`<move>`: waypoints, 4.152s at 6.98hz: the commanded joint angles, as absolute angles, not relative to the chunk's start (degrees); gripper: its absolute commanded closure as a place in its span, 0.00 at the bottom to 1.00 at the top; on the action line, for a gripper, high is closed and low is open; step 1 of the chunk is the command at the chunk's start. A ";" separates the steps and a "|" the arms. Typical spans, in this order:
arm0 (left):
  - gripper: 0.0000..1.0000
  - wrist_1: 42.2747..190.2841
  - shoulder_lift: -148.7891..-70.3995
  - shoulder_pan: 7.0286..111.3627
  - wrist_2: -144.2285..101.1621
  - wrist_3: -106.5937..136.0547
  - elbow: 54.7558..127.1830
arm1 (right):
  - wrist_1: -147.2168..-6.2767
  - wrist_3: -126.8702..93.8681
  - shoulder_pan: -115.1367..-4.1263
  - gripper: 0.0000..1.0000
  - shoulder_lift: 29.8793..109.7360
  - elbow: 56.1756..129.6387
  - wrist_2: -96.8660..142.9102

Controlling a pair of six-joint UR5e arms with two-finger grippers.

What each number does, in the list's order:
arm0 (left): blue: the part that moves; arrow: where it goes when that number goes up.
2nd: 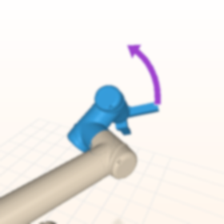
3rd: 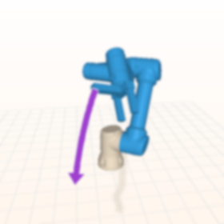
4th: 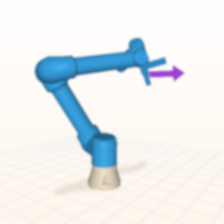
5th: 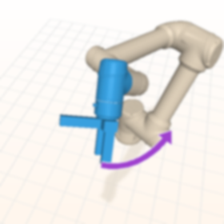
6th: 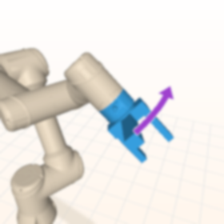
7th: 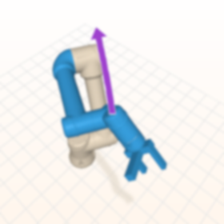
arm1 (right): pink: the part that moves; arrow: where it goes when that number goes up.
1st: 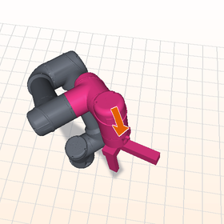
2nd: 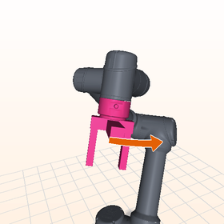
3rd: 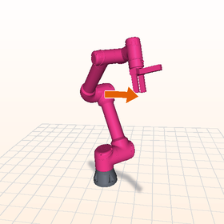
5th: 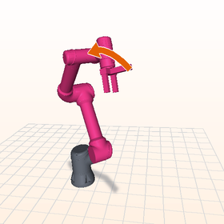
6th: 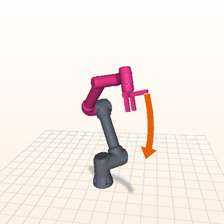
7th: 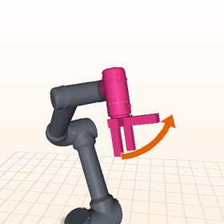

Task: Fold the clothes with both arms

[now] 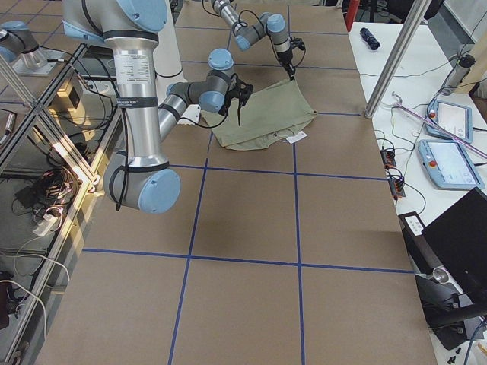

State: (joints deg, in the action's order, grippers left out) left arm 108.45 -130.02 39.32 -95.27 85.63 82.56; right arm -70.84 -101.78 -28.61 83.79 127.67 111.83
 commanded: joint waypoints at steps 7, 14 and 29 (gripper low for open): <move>0.00 135.35 -148.62 42.45 -87.80 74.71 48.60 | -71.28 -101.52 -28.39 0.00 83.85 126.65 108.65; 0.00 121.23 -121.61 46.14 -105.36 58.31 91.23 | -91.05 -82.15 -24.79 0.00 67.77 116.02 105.20; 0.00 114.61 -115.75 45.79 -107.67 56.16 102.57 | -100.81 -71.37 -20.30 0.00 68.97 109.60 101.69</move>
